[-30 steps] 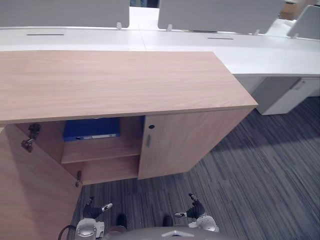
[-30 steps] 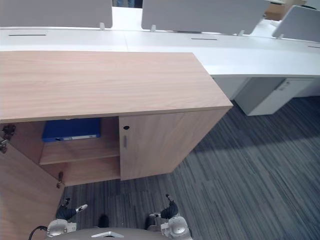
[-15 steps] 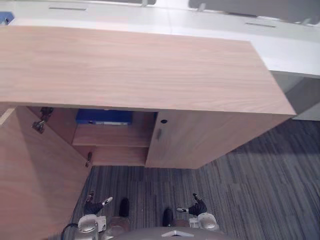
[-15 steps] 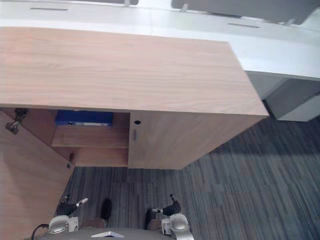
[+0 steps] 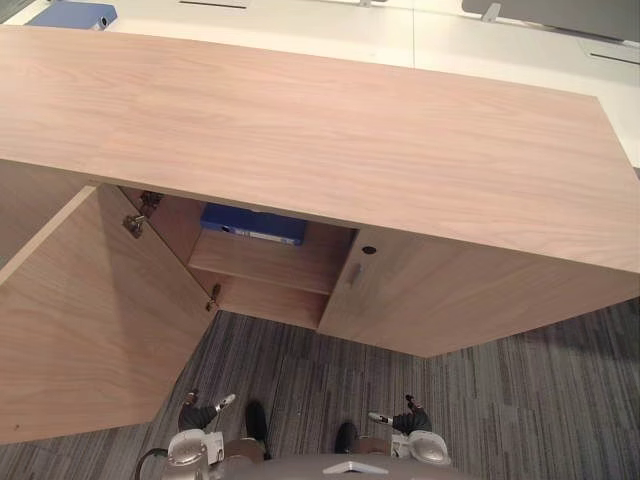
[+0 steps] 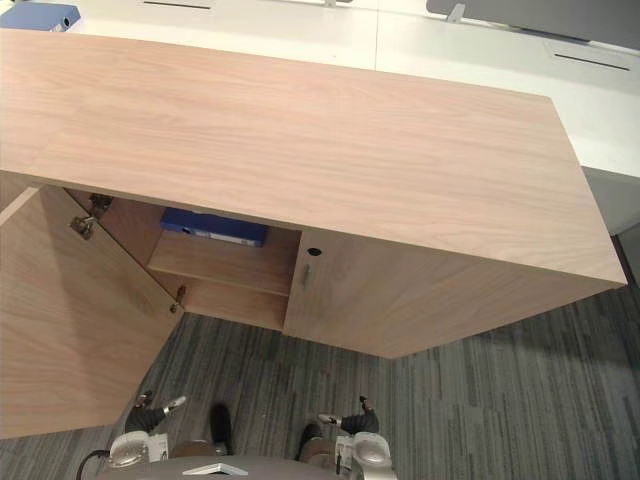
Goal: Walk over to the cabinet, pick up the folder, carry it to the office cabinet, place the folder inside the office cabinet, then close the office cabinet door
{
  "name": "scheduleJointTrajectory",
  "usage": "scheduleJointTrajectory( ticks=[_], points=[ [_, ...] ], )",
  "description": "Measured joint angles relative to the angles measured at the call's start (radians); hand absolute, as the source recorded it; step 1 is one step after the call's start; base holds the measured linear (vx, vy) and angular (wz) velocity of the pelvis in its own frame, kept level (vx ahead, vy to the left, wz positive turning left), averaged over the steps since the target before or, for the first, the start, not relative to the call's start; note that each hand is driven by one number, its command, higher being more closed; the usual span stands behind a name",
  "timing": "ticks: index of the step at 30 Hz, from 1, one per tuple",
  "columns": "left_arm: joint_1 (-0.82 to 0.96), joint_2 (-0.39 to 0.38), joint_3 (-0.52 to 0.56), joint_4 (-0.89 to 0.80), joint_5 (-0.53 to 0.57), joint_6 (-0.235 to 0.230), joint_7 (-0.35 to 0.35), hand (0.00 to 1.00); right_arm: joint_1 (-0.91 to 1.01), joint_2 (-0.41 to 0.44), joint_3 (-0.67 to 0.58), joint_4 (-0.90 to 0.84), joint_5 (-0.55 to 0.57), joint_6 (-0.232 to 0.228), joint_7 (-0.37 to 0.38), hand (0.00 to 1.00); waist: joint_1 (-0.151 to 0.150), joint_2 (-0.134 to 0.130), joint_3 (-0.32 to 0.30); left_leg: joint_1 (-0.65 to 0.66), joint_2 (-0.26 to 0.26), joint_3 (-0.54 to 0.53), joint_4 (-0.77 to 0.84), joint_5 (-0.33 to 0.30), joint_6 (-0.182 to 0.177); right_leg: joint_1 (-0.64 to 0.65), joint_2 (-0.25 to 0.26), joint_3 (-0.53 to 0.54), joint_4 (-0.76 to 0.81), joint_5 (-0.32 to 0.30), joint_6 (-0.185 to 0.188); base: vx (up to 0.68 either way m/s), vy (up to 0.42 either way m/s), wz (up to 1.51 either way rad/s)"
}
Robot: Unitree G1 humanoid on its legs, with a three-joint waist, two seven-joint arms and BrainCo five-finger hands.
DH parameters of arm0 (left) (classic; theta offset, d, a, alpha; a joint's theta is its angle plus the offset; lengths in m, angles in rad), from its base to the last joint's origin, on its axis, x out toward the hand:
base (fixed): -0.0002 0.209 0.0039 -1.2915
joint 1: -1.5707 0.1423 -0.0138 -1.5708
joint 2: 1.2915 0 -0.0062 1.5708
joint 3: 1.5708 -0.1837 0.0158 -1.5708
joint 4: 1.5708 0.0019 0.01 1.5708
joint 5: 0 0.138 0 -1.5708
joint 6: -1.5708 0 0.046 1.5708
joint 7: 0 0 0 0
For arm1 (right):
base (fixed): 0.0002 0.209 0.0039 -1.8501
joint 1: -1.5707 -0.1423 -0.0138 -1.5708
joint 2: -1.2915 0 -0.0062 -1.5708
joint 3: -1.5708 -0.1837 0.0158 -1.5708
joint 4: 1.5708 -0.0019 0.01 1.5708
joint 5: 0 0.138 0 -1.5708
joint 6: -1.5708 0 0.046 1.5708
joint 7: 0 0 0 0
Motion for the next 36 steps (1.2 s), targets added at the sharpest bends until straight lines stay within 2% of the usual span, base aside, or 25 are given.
scheduleJointTrajectory(
  ticks=[12, 14, 19, 22, 26, 30, 36],
  points=[
    [-0.012, 0.005, -0.004, 0.058, 0.009, -0.002, -0.013, 0.0, -0.042, -0.008, -0.005, 0.079, -0.001, 0.002, 0.001, 0.0, -0.005, 0.012, -0.004, 0.055, -0.003, -0.04, -0.007, 0.002, -0.002, 0.083, 0.006, -0.02, -0.03, 0.0, -0.004, -0.03, 0.0, 0.09],
    [-0.009, 0.004, 0.04, 0.064, -0.025, -0.001, -0.012, 0.0, -0.042, -0.008, -0.006, 0.081, -0.002, 0.002, 0.001, 0.0, 0.002, 0.009, -0.005, 0.055, -0.005, -0.053, -0.007, 0.002, -0.003, 0.088, 0.005, -0.028, -0.036, -0.003, -0.007, -0.03, 0.007, 0.16],
    [0.021, 0.013, 0.249, 0.072, -0.133, 0.0, 0.009, 0.0, -0.046, -0.008, -0.027, 0.09, -0.013, 0.006, 0.002, 0.0, 0.014, 0.006, -0.004, 0.055, -0.015, -0.096, -0.007, 0.001, -0.002, 0.131, 0.004, -0.074, -0.059, -0.001, 0.004, 0.03, -0.011, 0.25],
    [0.031, 0.036, 0.314, 0.071, -0.17, 0.0, 0.012, 0.0, -0.055, -0.01, -0.027, 0.108, -0.035, 0.006, 0.003, 0.0, 0.024, 0.003, -0.004, 0.055, -0.017, -0.115, -0.007, 0.001, -0.002, 0.144, 0.006, -0.08, -0.063, -0.002, 0.002, 0.04, -0.019, 0.23],
    [0.029, 0.087, 0.394, 0.058, -0.229, -0.008, 0.013, 0.0, -0.071, -0.023, -0.018, 0.116, -0.039, 0.007, 0.007, 0.0, 0.034, -0.008, 0.003, 0.055, -0.02, -0.14, -0.007, 0.001, -0.003, 0.157, 0.008, -0.078, -0.067, -0.005, -0.004, 0.01, -0.017, 0.19],
    [0.026, 0.14, 0.419, 0.057, -0.26, -0.019, 0.013, 0.0, -0.076, -0.043, 0.015, 0.116, -0.039, 0.007, 0.011, 0.0, 0.044, -0.021, 0.01, 0.055, -0.024, -0.153, -0.007, 0.001, -0.003, 0.163, 0.007, -0.075, -0.067, -0.007, -0.008, -0.01, -0.009, 0.11],
    [0.027, 0.223, 0.579, 0.061, -0.278, -0.02, 0.016, 0.0, -0.073, -0.046, 0.042, 0.122, -0.039, 0.007, 0.011, 0.0, 0.056, -0.036, 0.021, 0.049, -0.029, -0.17, -0.007, -0.008, -0.012, 0.166, 0.006, -0.073, -0.069, -0.009, -0.011, -0.02, -0.008, 0.07]
  ],
)
